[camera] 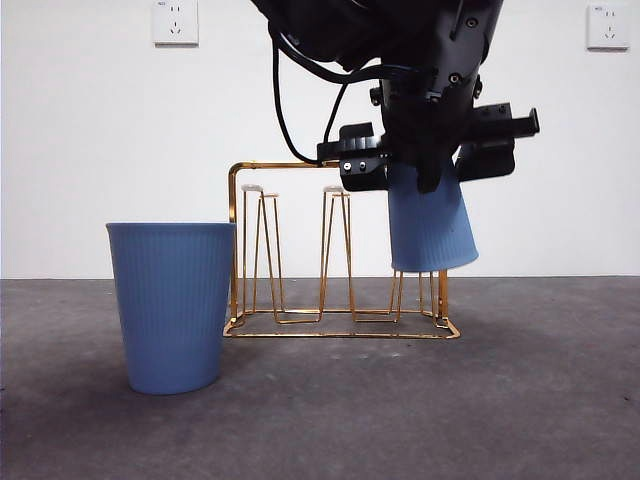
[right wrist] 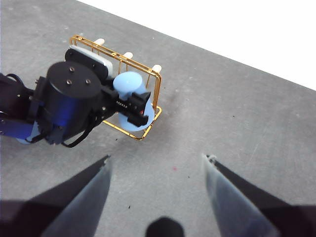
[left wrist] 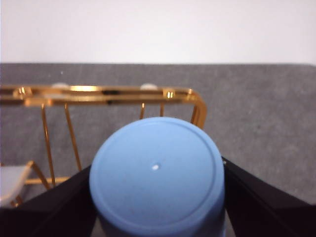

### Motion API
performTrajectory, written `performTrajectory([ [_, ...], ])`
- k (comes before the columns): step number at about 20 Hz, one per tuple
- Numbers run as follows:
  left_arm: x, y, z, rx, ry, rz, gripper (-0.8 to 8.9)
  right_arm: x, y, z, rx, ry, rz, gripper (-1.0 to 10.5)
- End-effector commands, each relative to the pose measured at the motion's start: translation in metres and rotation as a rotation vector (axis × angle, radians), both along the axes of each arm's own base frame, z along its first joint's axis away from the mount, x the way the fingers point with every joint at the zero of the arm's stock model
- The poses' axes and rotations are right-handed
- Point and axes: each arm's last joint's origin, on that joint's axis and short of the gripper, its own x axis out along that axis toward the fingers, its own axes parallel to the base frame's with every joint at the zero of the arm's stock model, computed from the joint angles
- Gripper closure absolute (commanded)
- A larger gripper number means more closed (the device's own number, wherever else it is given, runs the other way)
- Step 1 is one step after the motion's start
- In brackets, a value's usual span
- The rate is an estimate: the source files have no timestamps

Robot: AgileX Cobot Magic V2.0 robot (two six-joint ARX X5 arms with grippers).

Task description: Pick up cup 1,put cup 1 in the cup rack,pick up cup 2,put cup 2 in the cup rack

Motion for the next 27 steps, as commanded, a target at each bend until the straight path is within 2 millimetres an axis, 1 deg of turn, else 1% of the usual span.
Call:
performTrajectory([
  [1,-0.0028,-0.0024,-0.013,-0.011,0.065,-0.01,8.2,0.0001,0.0005,-0.0007,0.004,0.0,0.012,6.3],
  [3,-0.0037,-0.0014,-0.0162,-0.007,0.095,-0.01,8.2,0.0001,0.0005,-0.0006,0.005,0.0,0.012,6.3],
  [7,-0.0039,-0.0025,-0.0163,-0.017,0.108,-0.046,8.18,-0.0001,0.0011,-0.0006,0.013,0.005,0.031,6.3],
  [8,-0.0035,-0.0023,-0.0163,-0.017,0.109,-0.046,8.1,-0.0001,0.0011,-0.0006,0.014,0.005,0.031,6.3],
  [9,-0.003,-0.0018,-0.0163,-0.017,0.109,-0.045,7.78,-0.0001,0.0011,-0.0006,0.013,0.005,0.031,6.3],
  [10,-0.0028,-0.0017,-0.0164,-0.017,0.109,-0.045,6.75,-0.0001,0.0011,-0.0006,0.013,0.005,0.031,6.3],
  [12,-0.003,-0.0019,-0.0164,-0.019,0.11,-0.045,4.4,-0.0002,0.0011,-0.0007,0.013,0.006,0.031,6.3],
  [13,-0.003,-0.0019,-0.0164,-0.019,0.11,-0.045,3.65,-0.0002,0.0011,-0.0007,0.013,0.006,0.031,6.3],
  [14,-0.003,-0.0019,-0.0164,-0.02,0.111,-0.047,3.39,-0.0002,0.0011,-0.0007,0.013,0.006,0.031,6.3],
  [18,-0.0016,-0.0019,-0.0159,-0.036,0.129,-0.085,3.33,-0.0003,0.001,-0.0009,0.011,0.008,0.032,6.3],
  [20,-0.0006,-0.0013,-0.0151,-0.037,0.128,-0.084,2.61,-0.0003,0.001,-0.001,0.011,0.008,0.032,6.3],
  [21,0.0003,-0.0007,-0.015,-0.038,0.129,-0.084,2.41,-0.0003,0.001,-0.001,0.011,0.008,0.032,6.3],
  [27,-0.0006,-0.0002,-0.0135,0.007,0.189,-0.121,2.41,-0.0004,0.0009,-0.0012,0.009,0.01,0.032,6.3],
])
